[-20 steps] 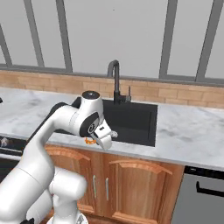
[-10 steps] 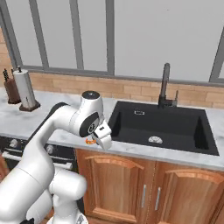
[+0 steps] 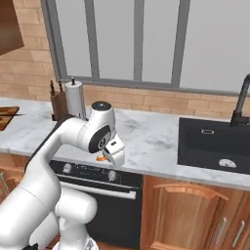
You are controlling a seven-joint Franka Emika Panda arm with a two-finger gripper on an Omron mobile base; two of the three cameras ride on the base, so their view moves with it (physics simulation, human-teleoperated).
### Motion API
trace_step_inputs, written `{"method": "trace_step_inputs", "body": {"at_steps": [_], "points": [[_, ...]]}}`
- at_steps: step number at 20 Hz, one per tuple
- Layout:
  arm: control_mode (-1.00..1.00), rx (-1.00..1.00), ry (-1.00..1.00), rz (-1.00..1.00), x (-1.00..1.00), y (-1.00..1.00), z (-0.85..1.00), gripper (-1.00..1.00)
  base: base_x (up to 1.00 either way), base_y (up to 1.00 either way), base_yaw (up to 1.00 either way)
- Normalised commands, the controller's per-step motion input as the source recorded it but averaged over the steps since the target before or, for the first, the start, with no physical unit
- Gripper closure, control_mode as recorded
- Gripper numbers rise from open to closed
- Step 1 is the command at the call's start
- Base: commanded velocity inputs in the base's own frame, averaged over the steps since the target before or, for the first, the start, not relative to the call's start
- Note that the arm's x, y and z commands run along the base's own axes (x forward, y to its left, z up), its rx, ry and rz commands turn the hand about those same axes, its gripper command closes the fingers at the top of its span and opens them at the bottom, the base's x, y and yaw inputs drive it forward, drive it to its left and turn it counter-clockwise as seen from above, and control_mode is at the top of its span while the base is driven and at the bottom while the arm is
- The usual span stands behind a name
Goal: Pick up the knife from the drawer and place it on the cutting board. Then place the meat from the plate to the cutting board.
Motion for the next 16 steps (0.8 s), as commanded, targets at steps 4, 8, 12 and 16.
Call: {"method": "trace_step_inputs", "body": {"at_steps": [4, 8, 12, 16], "points": [[1.00, 0.00, 0.00, 0.00, 0.00, 0.00, 0.00, 1.00, -0.01, 1.00, 0.00], [1.00, 0.00, 0.00, 0.00, 0.00, 0.00, 0.00, 1.00, 0.00, 1.00, 0.00], [1.00, 0.00, 0.00, 0.00, 0.00, 0.00, 0.00, 1.00, 0.00, 1.00, 0.00], [1.00, 0.00, 0.00, 0.00, 0.00, 0.00, 0.00, 1.00, 0.03, 1.00, 0.00]]}}
